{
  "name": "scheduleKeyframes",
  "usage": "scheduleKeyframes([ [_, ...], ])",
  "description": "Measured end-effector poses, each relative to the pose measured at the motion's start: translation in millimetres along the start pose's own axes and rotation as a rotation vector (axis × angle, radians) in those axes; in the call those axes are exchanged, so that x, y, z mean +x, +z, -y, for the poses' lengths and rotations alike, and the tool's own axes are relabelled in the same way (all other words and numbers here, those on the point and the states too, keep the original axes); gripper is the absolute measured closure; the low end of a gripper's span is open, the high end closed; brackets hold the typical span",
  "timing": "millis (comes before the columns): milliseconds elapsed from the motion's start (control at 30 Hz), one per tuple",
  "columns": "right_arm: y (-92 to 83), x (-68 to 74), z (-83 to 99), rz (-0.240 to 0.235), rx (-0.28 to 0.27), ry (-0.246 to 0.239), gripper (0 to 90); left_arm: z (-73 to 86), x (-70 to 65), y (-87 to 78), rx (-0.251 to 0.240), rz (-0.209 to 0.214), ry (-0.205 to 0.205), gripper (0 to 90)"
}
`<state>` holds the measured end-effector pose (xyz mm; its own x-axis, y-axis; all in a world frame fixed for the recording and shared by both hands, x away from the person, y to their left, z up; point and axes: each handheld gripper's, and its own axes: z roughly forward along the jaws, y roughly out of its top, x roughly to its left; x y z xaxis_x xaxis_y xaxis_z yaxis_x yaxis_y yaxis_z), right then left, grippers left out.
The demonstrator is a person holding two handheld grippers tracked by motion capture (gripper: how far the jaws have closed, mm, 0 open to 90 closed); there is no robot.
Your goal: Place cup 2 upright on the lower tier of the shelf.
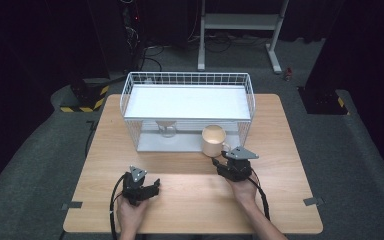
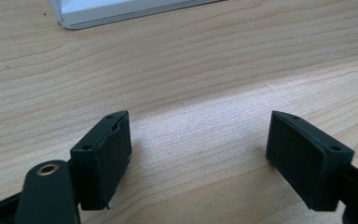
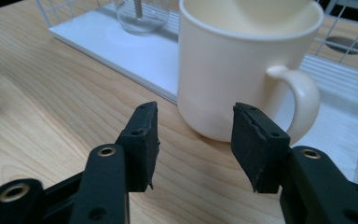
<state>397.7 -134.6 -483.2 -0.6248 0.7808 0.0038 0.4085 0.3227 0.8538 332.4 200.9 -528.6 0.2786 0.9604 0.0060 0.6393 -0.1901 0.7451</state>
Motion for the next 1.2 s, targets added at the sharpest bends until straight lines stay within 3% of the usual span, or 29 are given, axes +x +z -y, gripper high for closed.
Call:
scheduleKeyframes([
  [300, 15.6, 0.5, 3.3, 0.039, 0.032, 0.02, 56.6, 0.0, -0.1, 0.0, 0.0, 0.001, 0.0, 22.5],
  [667, 18.2, 6.0, 2.3, -0.021, 0.036, 0.0, 62.8, 0.0, -0.1, 0.0, 0.0, 0.0, 0.001, 22.5],
  [1200, 30.3, 5.2, -6.6, -0.019, 0.05, -0.001, 63.0, 0.0, -0.1, 0.0, -0.001, 0.0, 0.0, 22.6],
])
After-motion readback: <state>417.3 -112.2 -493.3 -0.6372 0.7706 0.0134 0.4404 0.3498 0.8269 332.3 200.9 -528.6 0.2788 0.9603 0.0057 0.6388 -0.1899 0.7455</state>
